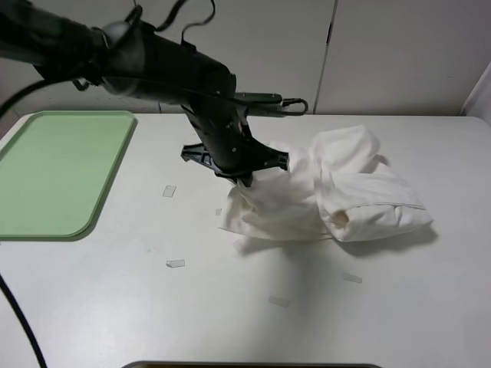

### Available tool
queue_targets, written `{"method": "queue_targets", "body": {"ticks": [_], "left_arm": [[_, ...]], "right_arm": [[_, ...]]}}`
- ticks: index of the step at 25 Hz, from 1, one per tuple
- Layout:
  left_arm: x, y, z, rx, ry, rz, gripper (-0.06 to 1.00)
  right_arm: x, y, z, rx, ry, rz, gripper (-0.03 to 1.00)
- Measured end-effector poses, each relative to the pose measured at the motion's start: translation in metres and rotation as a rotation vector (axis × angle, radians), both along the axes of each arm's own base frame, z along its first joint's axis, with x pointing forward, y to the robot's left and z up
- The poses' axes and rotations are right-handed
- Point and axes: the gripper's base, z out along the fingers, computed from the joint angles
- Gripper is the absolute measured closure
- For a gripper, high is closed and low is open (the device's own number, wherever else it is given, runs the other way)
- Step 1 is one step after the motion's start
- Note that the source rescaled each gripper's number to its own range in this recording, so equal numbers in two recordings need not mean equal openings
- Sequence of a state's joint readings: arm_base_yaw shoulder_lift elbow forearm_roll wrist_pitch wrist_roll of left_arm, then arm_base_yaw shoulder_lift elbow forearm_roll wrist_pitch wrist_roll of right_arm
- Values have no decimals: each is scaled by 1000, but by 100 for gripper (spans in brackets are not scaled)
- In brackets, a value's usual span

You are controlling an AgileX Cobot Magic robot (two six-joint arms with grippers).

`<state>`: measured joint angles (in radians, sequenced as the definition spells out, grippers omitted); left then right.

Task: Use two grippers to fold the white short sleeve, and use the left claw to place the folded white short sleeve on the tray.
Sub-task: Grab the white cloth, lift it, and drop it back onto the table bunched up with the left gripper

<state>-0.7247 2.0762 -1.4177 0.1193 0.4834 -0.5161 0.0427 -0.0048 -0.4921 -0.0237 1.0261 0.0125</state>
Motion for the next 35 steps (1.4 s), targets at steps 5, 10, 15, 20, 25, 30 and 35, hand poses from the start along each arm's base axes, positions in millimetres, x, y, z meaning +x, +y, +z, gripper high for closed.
{"method": "queue_targets", "body": {"ticks": [5,10,15,20,25,30,35], "left_arm": [[-2,29,41,196,-57,-100,94],[-10,53,76,343,-78,-182,94],[-18,71,100,428,-69,-248,94],[-24,90,120,493,-68,-298,94],[-28,105,140,539,-110,-351,94],[-24,93,147,403,-225,-379,94],[-22,68,147,142,-273,-361,94]], "right_arm": [[0,0,0,0,0,0,-3],[0,0,0,0,0,0,-3],[0,0,0,0,0,0,-3],[0,0,0,0,0,0,-3],[0,0,0,0,0,0,-3],[0,0,0,0,0,0,-3],[0,0,0,0,0,0,-3]]}}
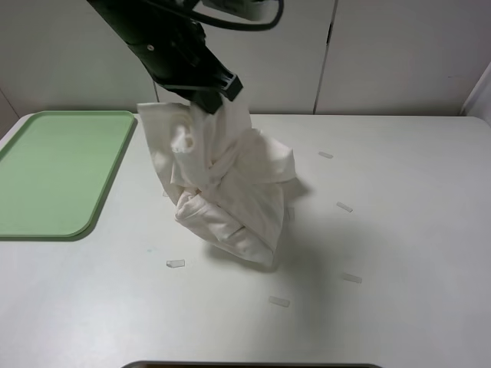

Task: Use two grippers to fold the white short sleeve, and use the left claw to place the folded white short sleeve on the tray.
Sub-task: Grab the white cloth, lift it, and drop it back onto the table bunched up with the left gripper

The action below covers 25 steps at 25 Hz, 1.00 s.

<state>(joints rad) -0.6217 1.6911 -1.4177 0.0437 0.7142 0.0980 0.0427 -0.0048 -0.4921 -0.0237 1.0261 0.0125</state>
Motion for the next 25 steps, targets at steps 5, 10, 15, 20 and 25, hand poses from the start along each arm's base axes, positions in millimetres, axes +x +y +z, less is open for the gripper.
{"method": "queue_targets", "body": {"ticks": [5,10,15,20,25], "left_arm": [[-12,-56,-49,-40,118,-117,94],[-30,-93,-89,6,173,-202,94],[-37,-108,-112,29,197,-232,94],[-36,-108,-112,21,188,-231,73],[-35,-110,-111,0,170,-230,7]], "right_arm": [[0,0,0,0,0,0,-3],[0,0,0,0,0,0,-3],[0,0,0,0,0,0,-3],[0,0,0,0,0,0,-3],[0,0,0,0,0,0,-3]]}}
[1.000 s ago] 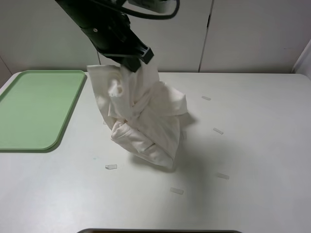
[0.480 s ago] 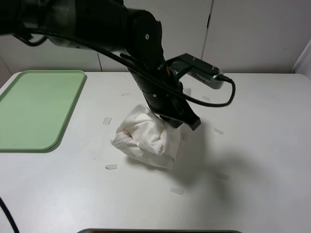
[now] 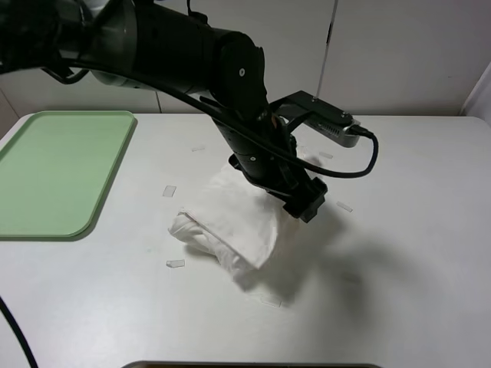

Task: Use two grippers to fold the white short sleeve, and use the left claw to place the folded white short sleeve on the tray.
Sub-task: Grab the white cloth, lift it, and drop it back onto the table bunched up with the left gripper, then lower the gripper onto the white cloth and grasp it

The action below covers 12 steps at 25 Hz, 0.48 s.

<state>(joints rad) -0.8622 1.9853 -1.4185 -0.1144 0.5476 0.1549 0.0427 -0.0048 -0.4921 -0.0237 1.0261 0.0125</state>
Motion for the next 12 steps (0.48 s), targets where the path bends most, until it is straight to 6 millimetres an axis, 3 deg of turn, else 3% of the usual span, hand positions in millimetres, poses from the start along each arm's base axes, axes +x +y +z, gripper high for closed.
{"method": "queue_targets", "body": {"ticks": [2,3,6,12], "left_arm": [[2,-2,11,-11,-9,-3,-2],[2,-2,11,-11,-9,-3,-2],[3,-4,48,-57,-49,-10,-5],[3,0,84,-64,-108,-10,-5]], "right_arm": [[0,0,0,0,0,0,-3],[0,0,0,0,0,0,-3],[0,0,0,0,0,0,-3],[0,0,0,0,0,0,-3]]}}
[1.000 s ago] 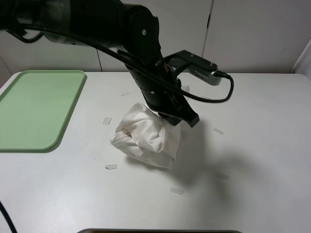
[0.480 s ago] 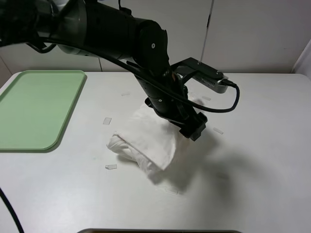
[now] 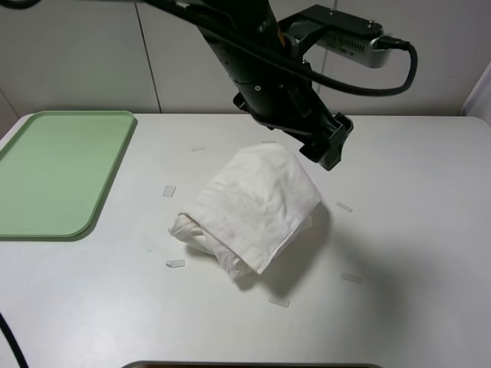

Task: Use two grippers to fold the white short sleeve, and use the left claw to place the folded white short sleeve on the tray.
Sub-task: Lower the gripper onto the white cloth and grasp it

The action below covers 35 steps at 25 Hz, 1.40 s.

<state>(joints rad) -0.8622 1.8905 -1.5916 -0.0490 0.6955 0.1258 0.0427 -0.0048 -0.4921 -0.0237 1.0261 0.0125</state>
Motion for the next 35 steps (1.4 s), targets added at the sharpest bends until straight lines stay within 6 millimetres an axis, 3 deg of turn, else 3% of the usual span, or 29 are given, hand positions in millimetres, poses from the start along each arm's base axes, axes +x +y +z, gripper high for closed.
{"method": "queue_targets", "body": {"ticks": [5,15,20,28,35], "left_arm": [[7,22,-2,118,60,114,-5],[54,83,-7,180,117,328,-5],[66,86,-30,216,155,347,-5],[78,78,-101,338,276,345,-5],[80,75,-136,377,336,345,-5]], "right_arm": [[0,0,0,0,0,0,-3],[0,0,0,0,1,0,-3],[0,0,0,0,1,0,-3],[0,0,0,0,1,0,-3],[0,0,0,0,1,0,-3]]}}
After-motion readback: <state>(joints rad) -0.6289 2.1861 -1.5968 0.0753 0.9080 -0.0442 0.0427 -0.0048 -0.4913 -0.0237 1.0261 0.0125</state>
